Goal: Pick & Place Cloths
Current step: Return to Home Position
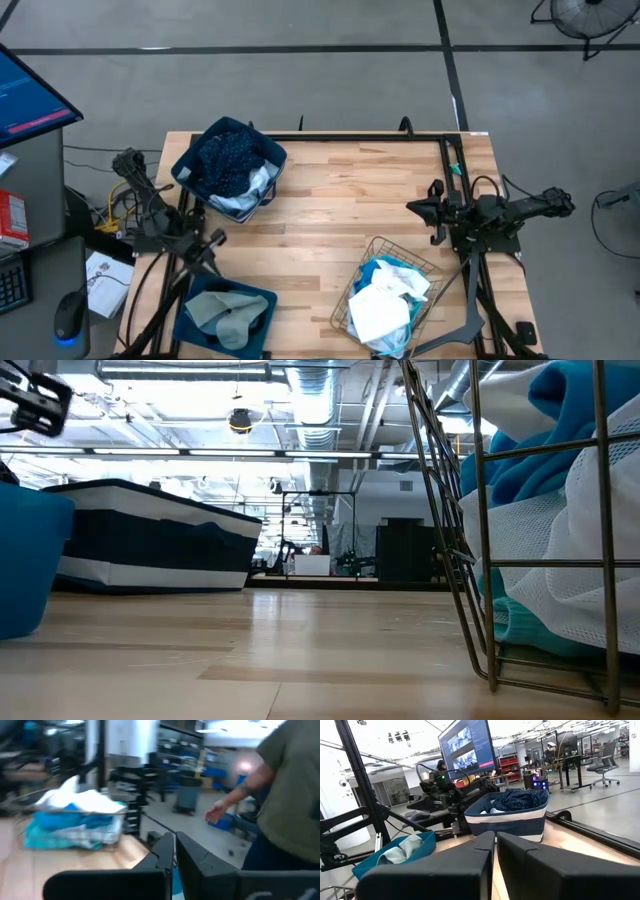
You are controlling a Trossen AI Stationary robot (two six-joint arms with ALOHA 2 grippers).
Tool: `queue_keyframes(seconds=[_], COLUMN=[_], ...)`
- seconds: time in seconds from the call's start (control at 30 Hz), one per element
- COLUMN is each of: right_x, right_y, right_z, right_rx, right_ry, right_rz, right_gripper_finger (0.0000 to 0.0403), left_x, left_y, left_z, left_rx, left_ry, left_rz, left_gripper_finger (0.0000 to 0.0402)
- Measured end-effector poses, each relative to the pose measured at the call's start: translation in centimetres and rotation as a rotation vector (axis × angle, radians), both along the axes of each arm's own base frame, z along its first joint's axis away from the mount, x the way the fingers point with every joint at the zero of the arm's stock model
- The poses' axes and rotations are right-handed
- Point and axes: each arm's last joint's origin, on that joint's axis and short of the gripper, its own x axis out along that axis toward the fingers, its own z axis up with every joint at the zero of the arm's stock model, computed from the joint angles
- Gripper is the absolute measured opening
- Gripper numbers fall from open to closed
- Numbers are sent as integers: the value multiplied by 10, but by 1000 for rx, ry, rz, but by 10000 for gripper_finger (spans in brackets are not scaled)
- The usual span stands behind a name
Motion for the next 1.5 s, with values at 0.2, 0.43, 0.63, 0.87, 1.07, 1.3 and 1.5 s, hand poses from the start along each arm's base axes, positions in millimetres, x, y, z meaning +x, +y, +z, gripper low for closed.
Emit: queue_keyframes(seconds=[0.2,0.43,0.63,0.87,1.07,1.3,1.5], right_x=[0,0,0,0,0,0,0], right_y=[0,0,0,0,0,0,0], right_z=[0,0,0,0,-1,-1,-1], right_rx=[0,0,-1,-1,0,0,-1], right_ry=[0,1,1,2,2,2,2], right_rz=[0,0,1,1,1,1,1], right_gripper_finger=[22,22,19,16,17,17,21], left_x=[-5,-6,-6,-6,-6,-6,-6], left_y=[-6,-6,-6,-6,-6,-6,-6], left_z=[-1,-2,-2,-1,-1,-1,-1], left_rx=[79,54,47,45,43,40,40], left_ry=[-66,-33,-26,-29,-30,-33,-33], left_rz=[-256,-294,-286,-285,-284,-284,-283], left_gripper_finger=[3,5,3,4,7,8,8])
